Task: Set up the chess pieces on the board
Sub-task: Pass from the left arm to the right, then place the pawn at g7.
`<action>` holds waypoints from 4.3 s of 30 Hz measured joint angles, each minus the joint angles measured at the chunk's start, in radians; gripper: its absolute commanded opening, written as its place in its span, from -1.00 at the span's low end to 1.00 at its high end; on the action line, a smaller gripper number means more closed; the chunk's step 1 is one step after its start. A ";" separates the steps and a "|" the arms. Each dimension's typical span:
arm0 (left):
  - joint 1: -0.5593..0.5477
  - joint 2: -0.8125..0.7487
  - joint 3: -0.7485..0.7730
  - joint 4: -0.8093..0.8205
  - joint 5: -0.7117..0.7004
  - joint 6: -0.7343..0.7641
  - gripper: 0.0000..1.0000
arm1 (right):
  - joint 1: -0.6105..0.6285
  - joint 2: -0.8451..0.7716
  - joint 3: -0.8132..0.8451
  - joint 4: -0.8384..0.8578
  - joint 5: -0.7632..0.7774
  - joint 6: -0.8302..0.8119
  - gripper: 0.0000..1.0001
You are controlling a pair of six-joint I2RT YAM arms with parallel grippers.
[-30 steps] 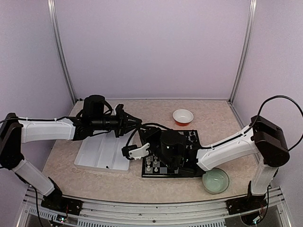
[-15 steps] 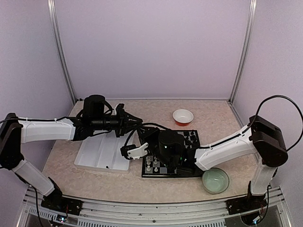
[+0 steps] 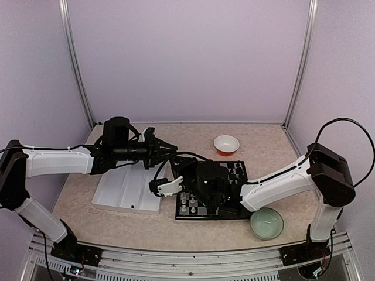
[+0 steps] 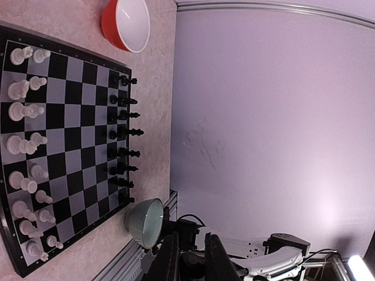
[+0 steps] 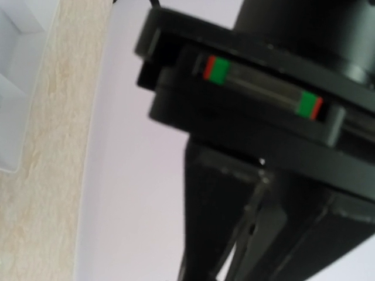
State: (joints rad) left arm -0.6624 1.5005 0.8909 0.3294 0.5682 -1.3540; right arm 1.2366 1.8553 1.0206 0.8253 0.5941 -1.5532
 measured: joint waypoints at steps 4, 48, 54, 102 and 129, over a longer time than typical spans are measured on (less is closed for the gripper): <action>0.001 0.000 0.000 0.015 0.001 -0.006 -0.70 | -0.004 0.000 0.000 0.005 0.002 -0.005 -0.98; 0.185 -0.024 0.081 -0.372 -0.051 0.415 -0.27 | -0.562 -0.261 0.092 -1.166 -1.079 1.204 -1.00; 0.184 -0.027 0.081 -0.382 -0.053 0.418 -0.26 | -0.570 -0.187 0.053 -1.164 -1.157 1.211 -1.00; 0.128 0.001 0.150 -0.592 -0.158 0.615 -0.26 | -0.523 -0.073 0.050 -1.228 -1.044 1.078 -0.41; 0.105 0.029 0.161 -0.592 -0.146 0.621 -0.25 | -0.472 -0.180 0.026 -1.290 -0.946 1.041 -1.00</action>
State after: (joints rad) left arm -0.5579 1.5295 1.0515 -0.2623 0.4225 -0.7334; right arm 0.7647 1.6756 1.0470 -0.4648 -0.3515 -0.5125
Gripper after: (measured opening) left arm 0.372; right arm 0.043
